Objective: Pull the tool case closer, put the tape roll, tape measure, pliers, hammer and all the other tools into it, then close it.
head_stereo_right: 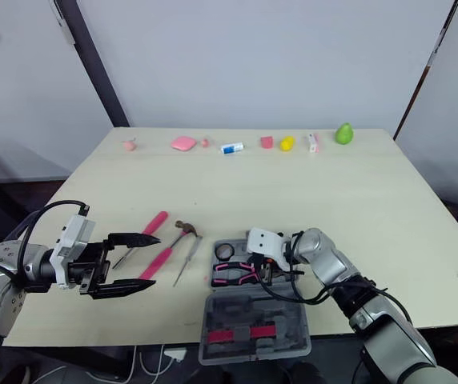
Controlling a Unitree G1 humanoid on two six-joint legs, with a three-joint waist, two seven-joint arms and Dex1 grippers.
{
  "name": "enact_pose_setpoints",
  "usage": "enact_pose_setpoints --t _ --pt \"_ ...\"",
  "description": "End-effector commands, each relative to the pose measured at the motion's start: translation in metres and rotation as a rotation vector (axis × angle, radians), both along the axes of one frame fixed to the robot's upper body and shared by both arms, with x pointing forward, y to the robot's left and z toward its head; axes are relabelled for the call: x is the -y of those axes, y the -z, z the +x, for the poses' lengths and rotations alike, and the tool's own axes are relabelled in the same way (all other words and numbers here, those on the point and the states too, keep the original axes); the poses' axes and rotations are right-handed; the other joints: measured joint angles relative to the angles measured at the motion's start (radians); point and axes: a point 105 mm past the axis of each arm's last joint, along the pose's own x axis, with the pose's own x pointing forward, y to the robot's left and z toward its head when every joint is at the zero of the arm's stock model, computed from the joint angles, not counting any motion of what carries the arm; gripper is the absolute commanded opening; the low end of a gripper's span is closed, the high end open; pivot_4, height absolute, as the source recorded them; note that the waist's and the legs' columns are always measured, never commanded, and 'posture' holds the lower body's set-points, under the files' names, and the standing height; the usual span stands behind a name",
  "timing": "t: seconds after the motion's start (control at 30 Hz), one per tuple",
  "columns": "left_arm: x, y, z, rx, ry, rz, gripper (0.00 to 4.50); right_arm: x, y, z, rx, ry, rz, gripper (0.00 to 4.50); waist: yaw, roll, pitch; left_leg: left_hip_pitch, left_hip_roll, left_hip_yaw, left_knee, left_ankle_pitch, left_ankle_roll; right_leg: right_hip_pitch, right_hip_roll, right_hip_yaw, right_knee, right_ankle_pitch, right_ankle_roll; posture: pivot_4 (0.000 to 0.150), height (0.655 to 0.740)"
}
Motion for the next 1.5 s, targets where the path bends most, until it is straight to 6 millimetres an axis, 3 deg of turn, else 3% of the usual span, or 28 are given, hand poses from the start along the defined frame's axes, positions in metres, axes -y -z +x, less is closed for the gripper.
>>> enact_pose_setpoints --t 0.03,0.27,0.47,0.6,0.77,0.9,1.0,1.13,1.23,1.37,1.4,1.5 --pt "-0.002 -0.006 -0.001 0.035 0.007 -0.002 4.50 0.031 0.055 -0.017 -0.169 0.100 -0.142 0.04 0.000 0.000 0.000 0.001 0.000 0.000 -0.001 0.000 0.000 0.000 0.000 0.001 0.000 0.000 0.000 0.150 0.7400" --pt "-0.003 -0.003 -0.002 0.029 -0.007 -0.011 4.50 0.015 0.003 -0.005 -0.106 0.114 0.074 0.04 0.003 0.004 0.006 0.001 0.001 0.001 -0.004 0.000 0.000 -0.001 -0.002 0.001 -0.001 -0.001 0.000 0.150 0.7400" --pt "-0.004 -0.004 -0.002 0.029 -0.012 -0.017 4.50 0.003 -0.052 -0.002 -0.030 0.100 0.271 0.04 0.002 0.006 0.012 -0.023 -0.002 0.000 -0.003 0.000 0.000 -0.021 -0.001 0.000 0.000 0.004 0.001 0.150 0.7400" --pt "-0.002 -0.009 0.002 0.048 -0.027 -0.051 4.50 0.007 -0.086 -0.001 0.050 0.114 0.407 0.04 0.000 0.006 0.018 -0.034 -0.001 0.000 -0.003 0.000 0.000 -0.031 0.002 -0.002 0.001 0.004 0.000 0.150 0.7400" --pt "-0.004 -0.009 0.013 0.070 -0.111 -0.091 4.50 0.037 -0.113 0.004 0.174 0.217 0.533 0.04 0.005 0.004 0.022 -0.035 -0.001 0.001 -0.003 0.000 0.000 -0.031 0.001 -0.002 0.000 0.004 0.001 0.150 0.7400" --pt "-0.005 -0.007 0.019 0.091 -0.183 -0.131 4.50 0.067 -0.122 0.003 0.218 0.324 0.619 0.04 0.003 0.003 0.024 -0.035 -0.002 0.001 -0.002 0.000 0.000 -0.031 0.001 -0.003 0.000 0.004 0.001 0.150 0.7400" --pt "-0.007 -0.008 0.022 0.112 -0.253 -0.179 4.50 0.100 -0.119 -0.001 0.240 0.439 0.643 0.04 0.005 0.003 0.025 -0.035 -0.001 0.001 -0.002 0.000 0.000 -0.031 0.001 -0.003 0.000 0.004 0.001 0.150 0.7400" --pt "-0.024 0.005 0.020 0.107 -0.370 -0.190 4.50 0.155 -0.097 -0.021 0.215 0.619 0.638 0.04 0.004 0.002 0.025 -0.034 -0.001 0.000 -0.002 0.000 0.000 -0.029 0.001 -0.003 0.000 0.004 0.001 0.150 0.7400" --pt "-0.040 0.018 0.012 0.083 -0.442 -0.173 4.50 0.187 -0.080 -0.038 0.218 0.732 0.619 0.73 0.001 0.002 0.025 -0.033 -0.001 0.000 -0.002 0.000 0.000 -0.029 0.001 -0.003 0.000 0.004 0.001 0.150 0.7400" --pt "-0.061 0.032 0.003 0.062 -0.534 -0.159 4.50 0.220 -0.057 -0.067 0.201 0.842 0.594 2.81 0.000 0.002 0.026 -0.029 0.000 0.002 -0.001 0.000 0.000 -0.026 0.001 -0.002 0.000 0.003 -0.001 0.150 0.7400" --pt "-0.066 0.035 0.001 0.058 -0.556 -0.157 4.50 0.230 -0.052 -0.074 0.201 0.883 0.589 2.95 0.001 0.003 0.026 -0.029 0.000 0.002 -0.001 0.000 0.000 -0.026 0.001 -0.002 0.000 0.002 -0.001 0.150 0.7400" --pt "-0.077 0.044 -0.007 0.044 -0.602 -0.145 4.50 0.247 -0.040 -0.093 0.202 0.934 0.547 4.28 0.004 0.002 0.026 -0.028 0.000 0.001 0.001 0.000 0.000 -0.023 0.001 -0.003 0.000 -0.001 0.001 0.150 0.7400"
